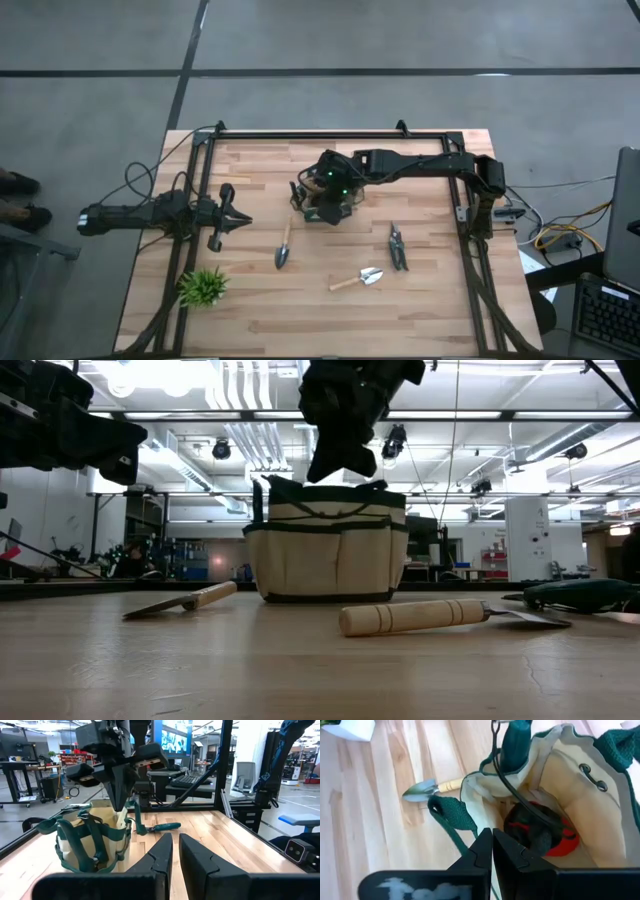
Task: Pick & Place Garden tools in Gardening bag
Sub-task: Adjust the gardening bag
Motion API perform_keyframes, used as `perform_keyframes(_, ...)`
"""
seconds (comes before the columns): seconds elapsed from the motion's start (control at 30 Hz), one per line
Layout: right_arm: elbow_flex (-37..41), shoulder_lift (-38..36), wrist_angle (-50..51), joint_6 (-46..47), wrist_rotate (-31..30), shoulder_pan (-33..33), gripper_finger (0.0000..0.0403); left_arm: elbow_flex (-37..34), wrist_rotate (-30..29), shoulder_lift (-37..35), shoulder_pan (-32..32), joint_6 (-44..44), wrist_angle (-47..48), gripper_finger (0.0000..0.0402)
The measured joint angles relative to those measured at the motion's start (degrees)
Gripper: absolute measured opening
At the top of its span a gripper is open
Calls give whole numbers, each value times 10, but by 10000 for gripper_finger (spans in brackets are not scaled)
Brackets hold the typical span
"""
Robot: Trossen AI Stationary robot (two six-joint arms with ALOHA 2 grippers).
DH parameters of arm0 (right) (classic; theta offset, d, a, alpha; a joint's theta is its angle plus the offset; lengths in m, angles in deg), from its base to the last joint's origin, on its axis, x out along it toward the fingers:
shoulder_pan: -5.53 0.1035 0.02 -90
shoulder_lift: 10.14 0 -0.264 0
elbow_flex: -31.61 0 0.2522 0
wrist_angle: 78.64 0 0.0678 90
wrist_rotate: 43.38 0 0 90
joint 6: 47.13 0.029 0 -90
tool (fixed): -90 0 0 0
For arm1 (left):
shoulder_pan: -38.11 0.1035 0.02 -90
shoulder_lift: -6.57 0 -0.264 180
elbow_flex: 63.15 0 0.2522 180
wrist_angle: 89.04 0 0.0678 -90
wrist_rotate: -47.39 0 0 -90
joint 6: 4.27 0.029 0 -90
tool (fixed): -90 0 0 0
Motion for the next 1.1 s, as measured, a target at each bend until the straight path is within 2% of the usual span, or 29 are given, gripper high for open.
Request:
perform_keyframes(0.13,0,0,-1,2,14,0,8,0,0,0,0,0,0,37)
perform_keyframes(0.4,0,-11,3,-119,10,0,8,0,0,0,0,0,0,37)
perform_keyframes(0.73,0,-17,17,-321,-114,-3,12,0,0,0,0,0,0,37)
perform_keyframes(0.87,0,-17,13,-348,-129,-9,42,0,0,0,0,0,0,37)
perform_keyframes(1.1,0,-17,11,-365,-147,-30,131,0,0,0,0,0,0,37)
